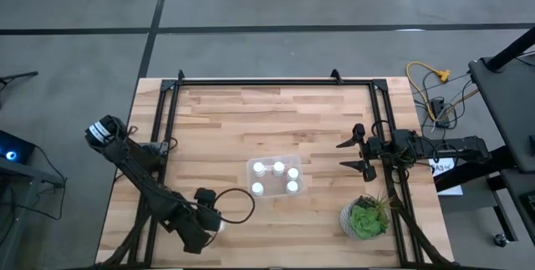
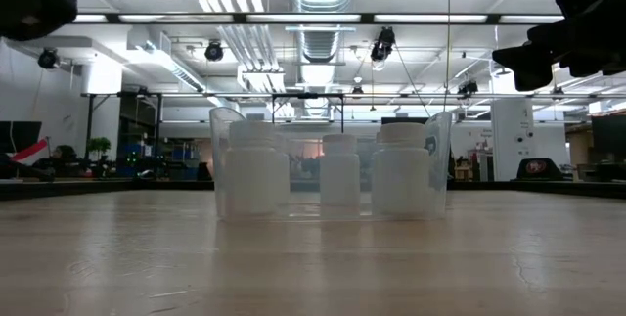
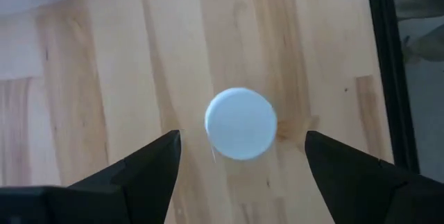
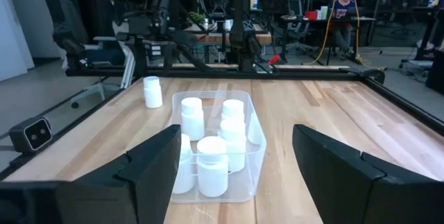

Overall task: Pick and place pill bottles into a basket
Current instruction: Put the white medicine bottle into the transparent bin

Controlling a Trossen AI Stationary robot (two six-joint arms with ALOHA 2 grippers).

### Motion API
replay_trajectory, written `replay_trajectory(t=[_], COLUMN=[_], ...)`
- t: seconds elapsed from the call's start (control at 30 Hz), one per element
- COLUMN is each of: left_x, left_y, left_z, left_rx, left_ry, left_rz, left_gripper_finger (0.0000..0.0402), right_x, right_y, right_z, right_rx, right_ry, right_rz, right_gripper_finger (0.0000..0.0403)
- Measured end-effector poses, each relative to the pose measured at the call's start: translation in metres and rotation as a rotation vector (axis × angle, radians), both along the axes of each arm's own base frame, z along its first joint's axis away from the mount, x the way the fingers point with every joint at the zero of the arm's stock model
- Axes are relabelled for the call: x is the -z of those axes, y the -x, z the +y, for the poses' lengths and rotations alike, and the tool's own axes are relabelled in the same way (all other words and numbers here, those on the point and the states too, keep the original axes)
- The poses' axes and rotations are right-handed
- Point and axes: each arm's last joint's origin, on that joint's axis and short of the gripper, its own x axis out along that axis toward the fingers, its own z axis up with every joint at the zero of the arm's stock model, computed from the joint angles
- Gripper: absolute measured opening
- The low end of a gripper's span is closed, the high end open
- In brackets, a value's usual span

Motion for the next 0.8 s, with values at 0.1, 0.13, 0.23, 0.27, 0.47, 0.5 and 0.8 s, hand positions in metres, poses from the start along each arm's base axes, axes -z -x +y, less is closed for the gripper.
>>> replay_trajectory(t=[0.1,0.13,0.23,0.27,0.47,0.5,0.8], left_x=[0.004,0.006,0.009,0.01,0.014,0.015,0.015], left_y=[-0.004,-0.005,-0.007,-0.008,-0.009,-0.009,-0.011], left_z=[0.002,0.003,0.006,0.006,0.01,0.011,0.011], left_rx=[0.01,0.006,-0.007,-0.009,-0.02,-0.02,-0.02], left_ry=[0.012,0.019,0.032,0.033,0.032,0.03,0.042], left_rz=[-0.014,-0.017,-0.024,-0.025,-0.02,-0.018,-0.013], left_gripper_finger=[0.029,0.029,0.029,0.029,0.029,0.029,0.029], right_x=[0.0,0.0,0.0,0.0,0.0,0.0,0.0], right_y=[0.0,0.0,0.0,0.0,0.0,0.0,0.0], right_z=[0.0,0.0,0.0,0.0,0.0,0.0,0.0], right_rx=[0.0,0.0,0.0,0.0,0.0,0.0,0.0], right_ry=[0.006,0.002,0.0,0.005,0.001,0.005,0.006], right_rz=[-0.001,0.0,0.0,-0.001,0.0,0.0,0.0], right_gripper_finger=[0.0265,0.0265,0.0265,0.0265,0.0265,0.0265,0.0265])
